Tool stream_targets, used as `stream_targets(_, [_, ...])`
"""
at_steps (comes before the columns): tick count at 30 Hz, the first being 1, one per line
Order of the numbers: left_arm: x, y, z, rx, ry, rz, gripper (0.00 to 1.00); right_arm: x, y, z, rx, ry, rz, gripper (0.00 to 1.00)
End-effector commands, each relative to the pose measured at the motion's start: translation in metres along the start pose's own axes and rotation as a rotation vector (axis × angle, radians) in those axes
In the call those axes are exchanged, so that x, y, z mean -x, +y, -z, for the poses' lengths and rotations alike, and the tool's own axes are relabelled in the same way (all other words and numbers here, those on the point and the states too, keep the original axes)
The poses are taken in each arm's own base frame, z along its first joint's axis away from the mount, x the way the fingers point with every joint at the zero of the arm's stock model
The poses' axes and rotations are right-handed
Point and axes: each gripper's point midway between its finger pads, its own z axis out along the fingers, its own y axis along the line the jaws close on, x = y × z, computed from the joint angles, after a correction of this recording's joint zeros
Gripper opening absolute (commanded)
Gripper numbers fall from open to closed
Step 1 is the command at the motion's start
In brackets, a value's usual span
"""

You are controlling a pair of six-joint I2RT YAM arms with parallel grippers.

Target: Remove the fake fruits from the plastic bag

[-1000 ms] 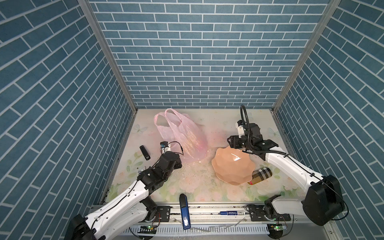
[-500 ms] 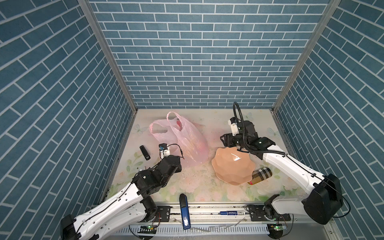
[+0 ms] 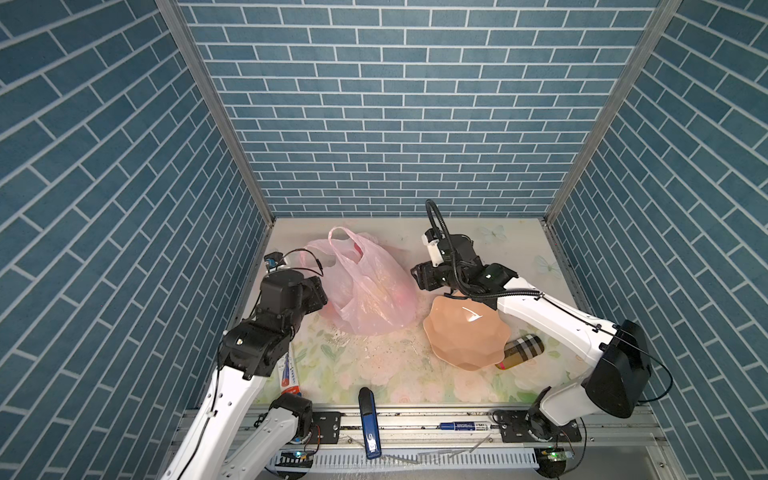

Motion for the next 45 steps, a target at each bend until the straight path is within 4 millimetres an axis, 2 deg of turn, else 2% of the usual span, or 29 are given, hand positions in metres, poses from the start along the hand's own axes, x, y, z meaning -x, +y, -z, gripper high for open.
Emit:
stream_targets(1, [-0.001, -0.022, -0.015, -0.171, 0.118, -0.019, 0.75, 0.02, 0.009, 0.004, -0.033, -0.044, 0.018, 0.69])
stream_targets(5, [0.005, -0.015, -0.035, -0.172, 0.188, -0.027, 0.81, 0.019, 0.019, -0.004, -0.015, -0.038, 0.019, 0.69])
stream_targets(12, [-0.003, -0.004, -0.062, -0.117, 0.263, -0.048, 0.81, 0.019, 0.023, -0.01, -0.009, -0.026, 0.025, 0.69])
stream_targets(27, [-0.018, 0.02, -0.111, -0.064, 0.209, 0.146, 0.83, 0.02, 0.024, -0.005, -0.008, -0.029, 0.049, 0.69])
stream_targets(32, [-0.015, 0.015, -0.125, -0.124, 0.151, 0.207, 0.83, 0.022, 0.024, -0.004, -0.011, -0.031, 0.057, 0.69])
stream_targets(35, [-0.014, 0.007, -0.133, -0.188, 0.135, 0.247, 0.78, 0.024, 0.024, -0.006, -0.013, -0.028, 0.058, 0.69])
stream_targets(40, [-0.017, -0.005, -0.143, -0.287, 0.115, 0.31, 0.61, 0.027, 0.037, -0.01, -0.061, -0.019, 0.093, 0.69])
stream_targets(45, [-0.024, -0.011, -0.147, -0.348, 0.118, 0.343, 0.44, 0.036, 0.071, -0.023, -0.093, -0.068, 0.042, 0.69])
